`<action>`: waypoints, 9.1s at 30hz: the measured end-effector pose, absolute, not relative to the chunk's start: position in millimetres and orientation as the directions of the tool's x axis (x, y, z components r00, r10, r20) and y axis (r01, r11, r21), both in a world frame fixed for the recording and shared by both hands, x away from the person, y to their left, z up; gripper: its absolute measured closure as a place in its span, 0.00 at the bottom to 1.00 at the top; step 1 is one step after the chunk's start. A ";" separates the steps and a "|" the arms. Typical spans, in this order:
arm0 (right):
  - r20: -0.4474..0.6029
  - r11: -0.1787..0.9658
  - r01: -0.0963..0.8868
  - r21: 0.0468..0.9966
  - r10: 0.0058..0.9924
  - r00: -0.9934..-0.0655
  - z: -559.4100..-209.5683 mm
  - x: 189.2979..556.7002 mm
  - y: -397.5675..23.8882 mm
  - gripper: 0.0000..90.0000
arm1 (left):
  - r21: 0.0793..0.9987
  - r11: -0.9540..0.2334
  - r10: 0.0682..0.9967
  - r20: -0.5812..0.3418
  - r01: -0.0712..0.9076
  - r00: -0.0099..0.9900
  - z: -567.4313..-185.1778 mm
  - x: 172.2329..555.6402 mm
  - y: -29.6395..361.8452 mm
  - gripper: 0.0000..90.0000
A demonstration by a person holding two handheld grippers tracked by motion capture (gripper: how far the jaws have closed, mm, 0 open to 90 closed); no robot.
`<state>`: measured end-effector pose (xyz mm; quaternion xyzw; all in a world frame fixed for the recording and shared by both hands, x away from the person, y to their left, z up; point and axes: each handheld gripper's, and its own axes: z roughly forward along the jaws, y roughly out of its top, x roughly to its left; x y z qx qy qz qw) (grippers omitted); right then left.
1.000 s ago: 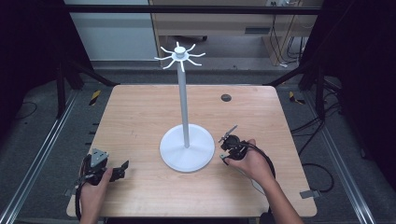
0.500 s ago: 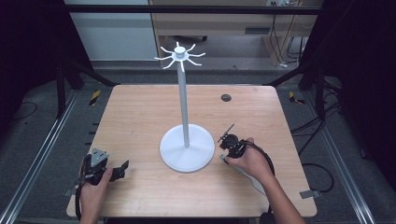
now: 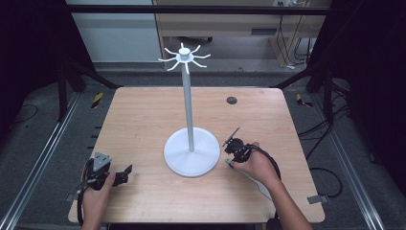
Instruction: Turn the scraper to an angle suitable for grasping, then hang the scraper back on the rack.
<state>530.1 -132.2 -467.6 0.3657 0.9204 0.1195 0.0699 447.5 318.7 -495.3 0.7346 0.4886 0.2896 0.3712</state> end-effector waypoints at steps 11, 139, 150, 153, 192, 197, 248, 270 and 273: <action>-0.004 0.674 0.667 0.318 0.704 -0.710 -464.3 530.0 -140.0 0.82 | 0.829 -0.248 0.931 0.061 0.501 0.359 -495.3 446.9 317.8 0.04; -0.006 0.206 0.239 0.949 0.768 -0.641 -254.5 507.6 -158.7 0.83 | 0.835 -0.244 0.931 0.060 0.493 0.359 -493.9 443.8 317.8 0.04; -0.017 0.192 0.194 0.962 0.751 -0.661 -234.4 499.8 -149.5 0.83 | 0.835 -0.243 0.931 0.059 0.494 0.359 -493.8 443.9 318.3 0.04; -0.020 0.189 0.184 0.965 0.748 -0.663 -229.0 498.5 -145.3 0.83 | 0.834 -0.246 0.931 0.061 0.495 0.359 -493.5 443.9 319.2 0.04; -0.055 0.161 0.081 0.984 0.694 -0.718 -192.6 481.9 -120.3 0.83 | 0.833 -0.245 0.931 0.058 0.497 0.361 -493.8 443.7 318.7 0.04; -0.062 0.167 0.075 0.983 0.688 -0.723 -190.8 480.2 -117.2 0.83 | 0.831 -0.250 0.929 0.062 0.497 0.364 -493.9 443.5 318.0 0.04; -0.095 0.216 0.078 0.973 0.687 -0.721 -189.8 486.9 -97.0 0.82 | 0.829 -0.254 0.928 0.063 0.499 0.367 -494.4 444.3 318.2 0.04; -0.096 0.207 0.084 0.975 0.728 -0.679 -200.9 483.3 -107.3 0.61 | 0.827 -0.257 0.927 0.064 0.501 0.369 -495.2 444.8 317.0 0.04; -0.095 0.209 0.090 0.974 0.736 -0.671 -203.8 482.9 -110.7 0.59 | 0.828 -0.256 0.927 0.065 0.499 0.369 -494.9 444.7 317.3 0.04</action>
